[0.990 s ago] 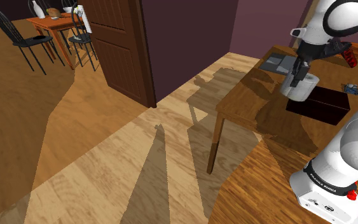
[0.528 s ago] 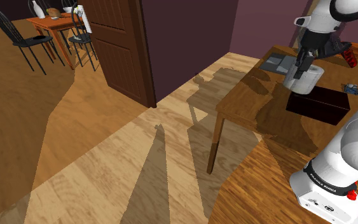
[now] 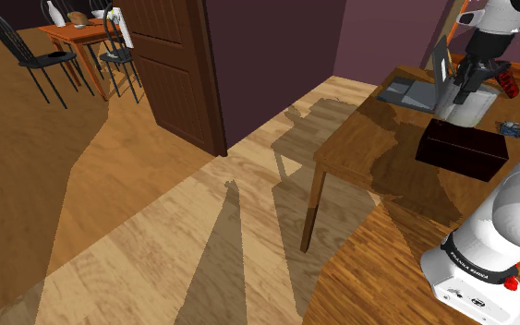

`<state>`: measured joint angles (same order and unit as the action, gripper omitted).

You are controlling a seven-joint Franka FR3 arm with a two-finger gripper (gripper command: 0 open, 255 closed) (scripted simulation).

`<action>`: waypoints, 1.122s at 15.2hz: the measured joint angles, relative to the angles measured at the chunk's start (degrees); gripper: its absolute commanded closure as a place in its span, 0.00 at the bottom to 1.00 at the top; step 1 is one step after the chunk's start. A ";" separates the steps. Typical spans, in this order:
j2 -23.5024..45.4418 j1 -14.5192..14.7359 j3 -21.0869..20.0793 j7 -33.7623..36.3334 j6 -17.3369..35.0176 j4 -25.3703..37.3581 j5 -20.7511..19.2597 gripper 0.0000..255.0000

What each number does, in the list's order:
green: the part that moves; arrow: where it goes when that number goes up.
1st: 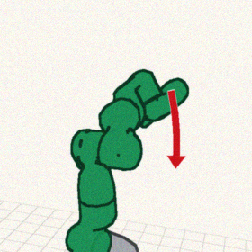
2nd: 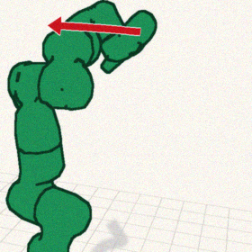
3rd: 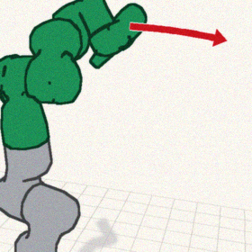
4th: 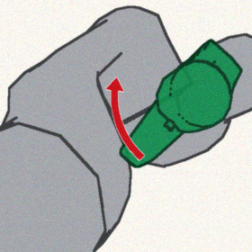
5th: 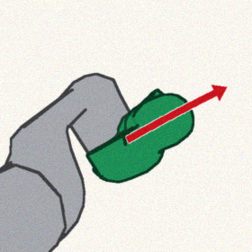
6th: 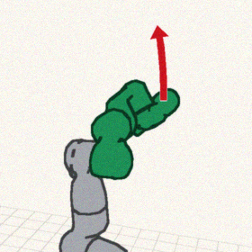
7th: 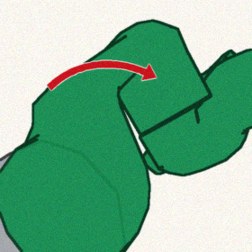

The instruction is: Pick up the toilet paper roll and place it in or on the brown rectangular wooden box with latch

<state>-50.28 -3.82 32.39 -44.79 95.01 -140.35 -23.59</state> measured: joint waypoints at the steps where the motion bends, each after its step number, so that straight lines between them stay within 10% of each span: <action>1: 0.30 -0.21 1.01 -1.24 -0.37 0.99 -0.58 1.00; 17: 1.46 -2.55 12.91 -10.91 3.70 1.63 -8.26 1.00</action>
<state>-48.82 -6.37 45.30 -55.69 98.71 -138.72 -31.84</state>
